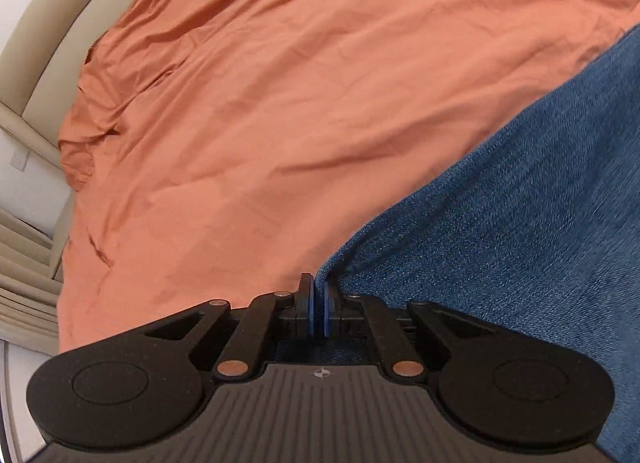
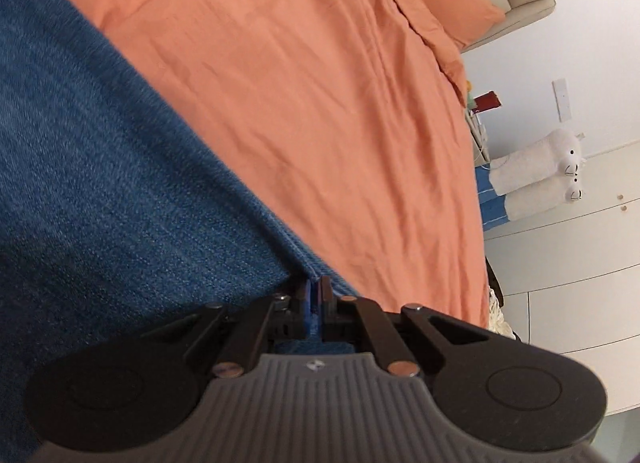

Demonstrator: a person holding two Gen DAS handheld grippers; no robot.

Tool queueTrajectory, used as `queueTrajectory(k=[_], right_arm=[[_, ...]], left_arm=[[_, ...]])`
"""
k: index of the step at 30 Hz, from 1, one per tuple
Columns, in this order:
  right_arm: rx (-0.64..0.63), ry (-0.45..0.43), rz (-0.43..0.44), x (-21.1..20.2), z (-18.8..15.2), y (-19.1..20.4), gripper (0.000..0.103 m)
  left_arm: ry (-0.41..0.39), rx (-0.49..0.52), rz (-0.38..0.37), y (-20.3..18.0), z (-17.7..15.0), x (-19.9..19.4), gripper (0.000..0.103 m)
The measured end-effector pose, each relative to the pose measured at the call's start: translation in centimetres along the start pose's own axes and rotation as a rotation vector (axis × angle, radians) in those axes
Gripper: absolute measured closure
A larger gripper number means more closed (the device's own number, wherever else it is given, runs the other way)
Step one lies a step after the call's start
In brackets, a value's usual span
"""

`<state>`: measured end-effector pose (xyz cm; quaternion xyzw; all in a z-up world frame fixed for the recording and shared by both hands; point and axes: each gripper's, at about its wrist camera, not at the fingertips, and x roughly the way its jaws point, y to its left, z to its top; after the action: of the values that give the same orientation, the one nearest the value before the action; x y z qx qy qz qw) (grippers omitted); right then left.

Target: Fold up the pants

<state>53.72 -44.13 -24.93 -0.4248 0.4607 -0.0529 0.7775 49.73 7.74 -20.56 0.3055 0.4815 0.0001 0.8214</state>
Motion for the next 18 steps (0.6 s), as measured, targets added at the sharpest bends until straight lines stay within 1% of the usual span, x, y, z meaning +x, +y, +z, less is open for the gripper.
queueTrajectory(k=[4, 6, 8, 10, 13, 15, 16, 17, 18], right_arm=[[0.008, -0.007, -0.01, 0.0, -0.2, 0.3, 0.103], [0.013, -0.009, -0.021, -0.7, -0.5, 0.4, 0.103], [0.026, -0.016, -0.045, -1.3, -0.6, 0.4, 0.103], [0.041, -0.013, -0.063, -1.3, -0.3, 0.1, 0.103], [0.051, 0.01, -0.056, -1.3, 0.2, 0.2, 0.103], [0.073, 0.021, -0.057, -1.7, 0.3, 0.1, 0.103], [0.097, 0.013, -0.061, -2.2, 0.3, -0.1, 0.1], [0.128, 0.006, -0.046, -2.7, 0.1, -0.4, 0.094], [0.162, -0.005, -0.019, -3.5, 0.0, -0.7, 0.08]], left_arm=[[-0.035, 0.029, 0.026, -0.3, -0.4, -0.3, 0.099], [-0.079, 0.005, 0.045, 0.1, -0.4, -1.0, 0.099], [-0.12, -0.04, 0.053, 1.1, 0.1, -2.2, 0.099], [-0.112, -0.052, 0.031, 1.8, 0.7, -2.3, 0.099], [-0.056, -0.012, 0.006, 1.6, 0.9, -0.6, 0.098], [-0.064, -0.016, 0.019, 1.3, 0.7, -0.7, 0.079], [-0.074, -0.041, 0.021, 1.6, 0.5, -1.1, 0.071], [-0.077, -0.076, 0.005, 2.1, 0.4, -1.7, 0.046], [-0.084, -0.108, -0.022, 2.7, 0.2, -2.3, 0.033]])
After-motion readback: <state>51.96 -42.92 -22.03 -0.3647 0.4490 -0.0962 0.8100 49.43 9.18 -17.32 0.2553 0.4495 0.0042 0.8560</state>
